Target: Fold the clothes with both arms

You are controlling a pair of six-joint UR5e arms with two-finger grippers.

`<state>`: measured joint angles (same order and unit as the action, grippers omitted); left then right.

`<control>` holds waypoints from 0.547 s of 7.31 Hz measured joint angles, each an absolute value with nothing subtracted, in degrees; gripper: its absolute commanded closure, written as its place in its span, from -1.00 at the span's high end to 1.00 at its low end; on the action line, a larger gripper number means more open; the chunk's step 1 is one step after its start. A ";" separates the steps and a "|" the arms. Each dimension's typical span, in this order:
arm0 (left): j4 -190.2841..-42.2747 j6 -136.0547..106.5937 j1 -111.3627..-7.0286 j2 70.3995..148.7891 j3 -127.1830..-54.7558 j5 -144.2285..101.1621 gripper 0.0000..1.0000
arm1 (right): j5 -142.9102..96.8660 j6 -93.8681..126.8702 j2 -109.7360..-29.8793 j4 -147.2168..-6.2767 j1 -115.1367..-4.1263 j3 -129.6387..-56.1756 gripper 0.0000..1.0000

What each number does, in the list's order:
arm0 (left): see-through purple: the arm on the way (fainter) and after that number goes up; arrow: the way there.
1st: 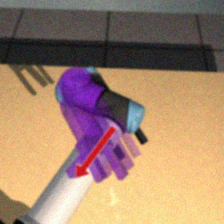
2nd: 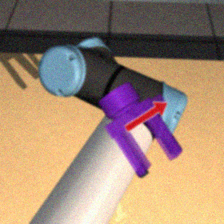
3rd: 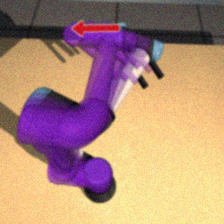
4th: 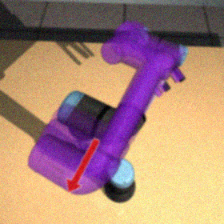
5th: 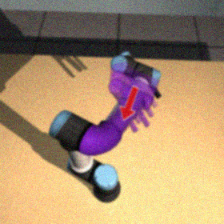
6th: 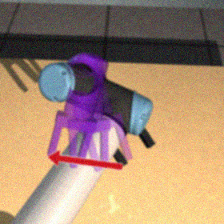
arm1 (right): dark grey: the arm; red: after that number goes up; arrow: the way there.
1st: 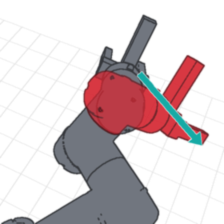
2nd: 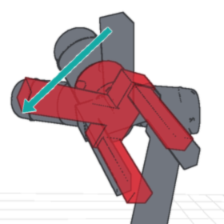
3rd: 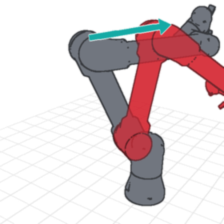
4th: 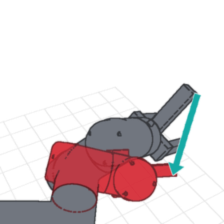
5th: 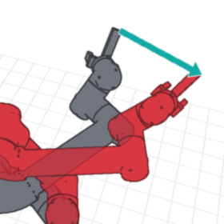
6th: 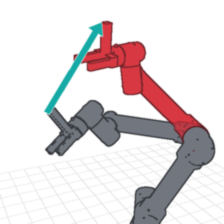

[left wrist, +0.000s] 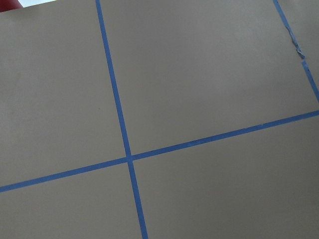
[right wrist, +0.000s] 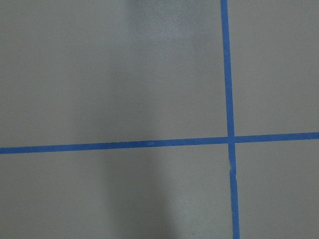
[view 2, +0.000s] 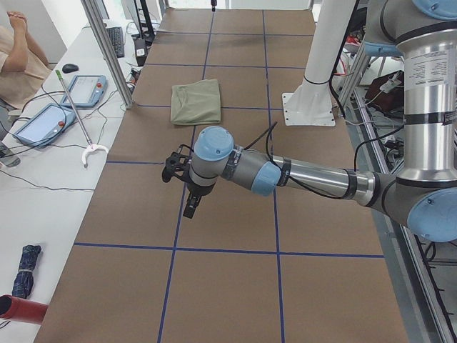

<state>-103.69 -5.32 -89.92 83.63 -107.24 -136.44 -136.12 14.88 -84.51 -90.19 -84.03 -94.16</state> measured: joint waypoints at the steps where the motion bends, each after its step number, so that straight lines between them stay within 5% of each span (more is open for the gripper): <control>1: -102.62 -5.43 -89.68 83.63 -107.75 -135.62 0.99 | -135.60 14.97 -84.78 -90.28 -84.03 -93.88 1.00; 4: -101.15 -5.06 -88.60 80.98 -106.96 -130.44 0.99 | -132.70 14.97 -85.49 -90.19 -83.99 -93.58 1.00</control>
